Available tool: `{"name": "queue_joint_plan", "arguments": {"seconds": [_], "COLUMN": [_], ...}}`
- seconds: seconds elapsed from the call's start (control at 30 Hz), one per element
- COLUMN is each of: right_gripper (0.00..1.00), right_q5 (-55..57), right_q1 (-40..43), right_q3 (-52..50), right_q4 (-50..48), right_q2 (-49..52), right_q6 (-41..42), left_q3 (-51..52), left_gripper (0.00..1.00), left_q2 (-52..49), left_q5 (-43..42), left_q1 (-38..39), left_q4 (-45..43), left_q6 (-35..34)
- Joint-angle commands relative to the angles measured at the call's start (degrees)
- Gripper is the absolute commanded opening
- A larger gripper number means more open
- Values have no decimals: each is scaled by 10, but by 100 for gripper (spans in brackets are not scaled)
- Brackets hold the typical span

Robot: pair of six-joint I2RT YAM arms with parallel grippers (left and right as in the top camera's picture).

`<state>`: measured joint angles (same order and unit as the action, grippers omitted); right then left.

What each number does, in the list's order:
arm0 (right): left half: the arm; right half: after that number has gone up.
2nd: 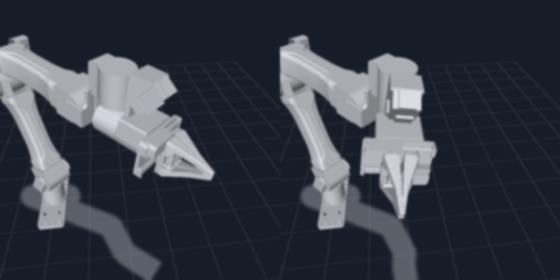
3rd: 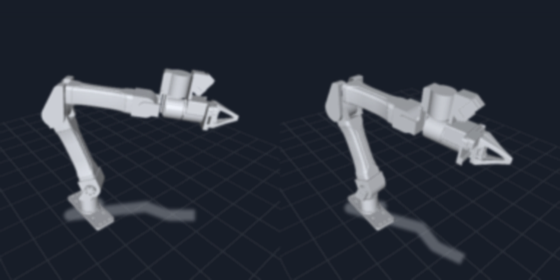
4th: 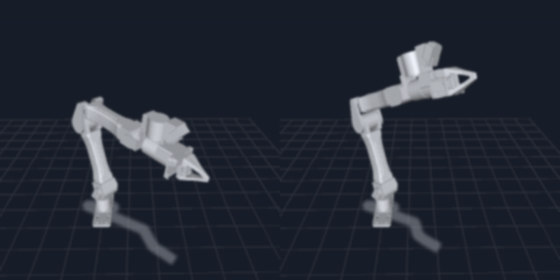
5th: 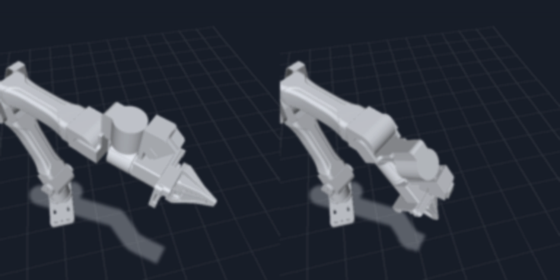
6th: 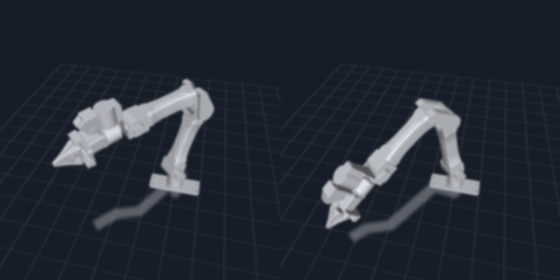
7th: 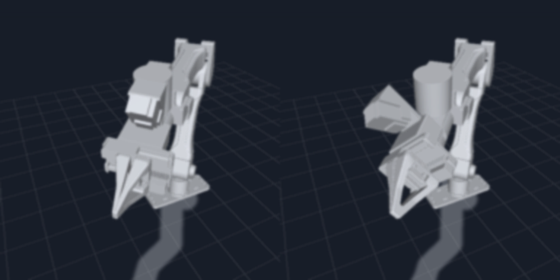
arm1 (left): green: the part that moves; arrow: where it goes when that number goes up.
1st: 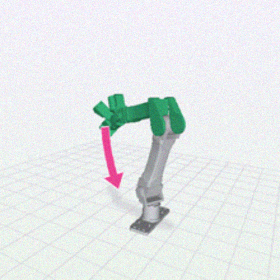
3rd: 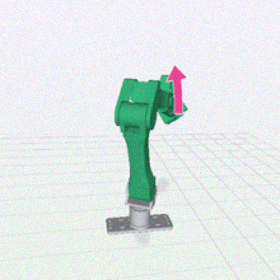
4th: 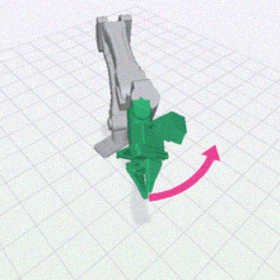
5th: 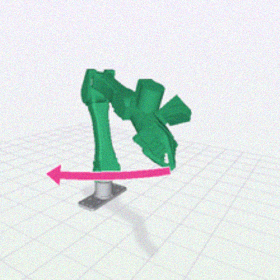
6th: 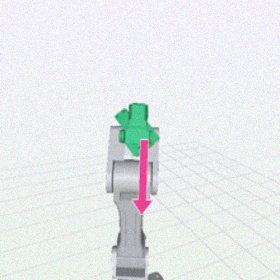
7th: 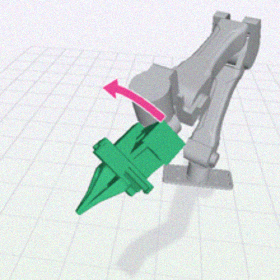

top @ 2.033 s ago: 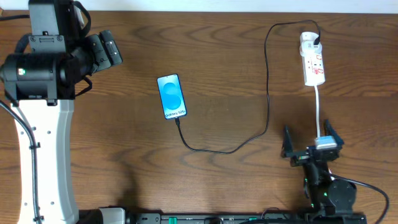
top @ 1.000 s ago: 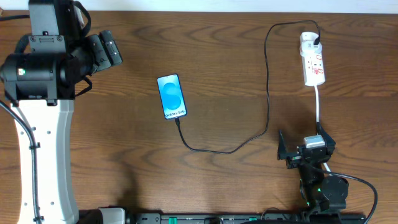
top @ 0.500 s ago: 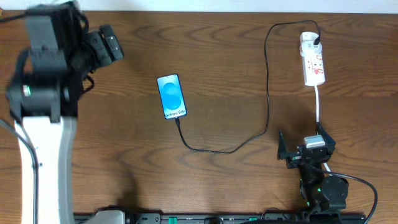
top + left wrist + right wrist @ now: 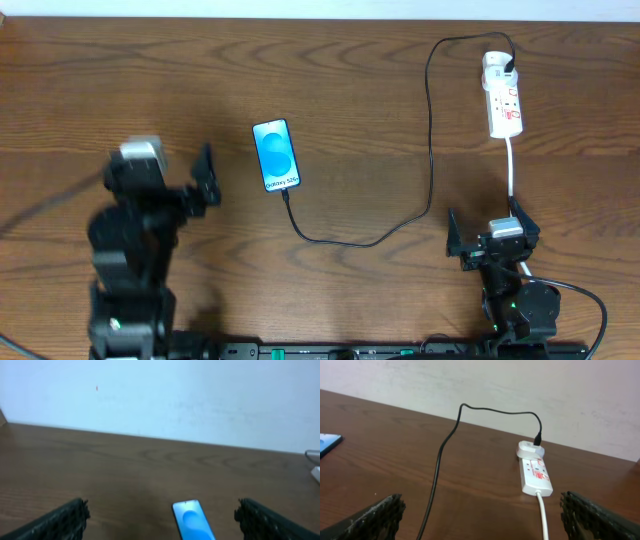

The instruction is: Plug charger to phone and switch on socket

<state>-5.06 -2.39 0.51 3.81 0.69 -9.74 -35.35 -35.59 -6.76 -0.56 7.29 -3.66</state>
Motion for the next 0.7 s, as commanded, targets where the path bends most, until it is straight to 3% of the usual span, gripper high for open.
{"name": "queue_joint_plan", "arguments": {"seconds": [0.0, 0.27, 0.67], "right_gripper": [99, 99, 99], "right_q5": [4, 4, 4], "right_q1": [-4, -4, -4], "right_q3": [-2, -2, -2], "right_q4": [2, 2, 2], "right_q2": [-4, -4, -4], "right_q6": [-6, -6, -6], "left_q3": [109, 272, 339], "left_gripper": [97, 97, 97], "left_q2": [85, 249, 333], "left_q5": [-3, 3, 34], "left_q1": [-1, -1, -1], "left_q4": [-49, -104, -101], "left_q6": [64, 131, 137]}}
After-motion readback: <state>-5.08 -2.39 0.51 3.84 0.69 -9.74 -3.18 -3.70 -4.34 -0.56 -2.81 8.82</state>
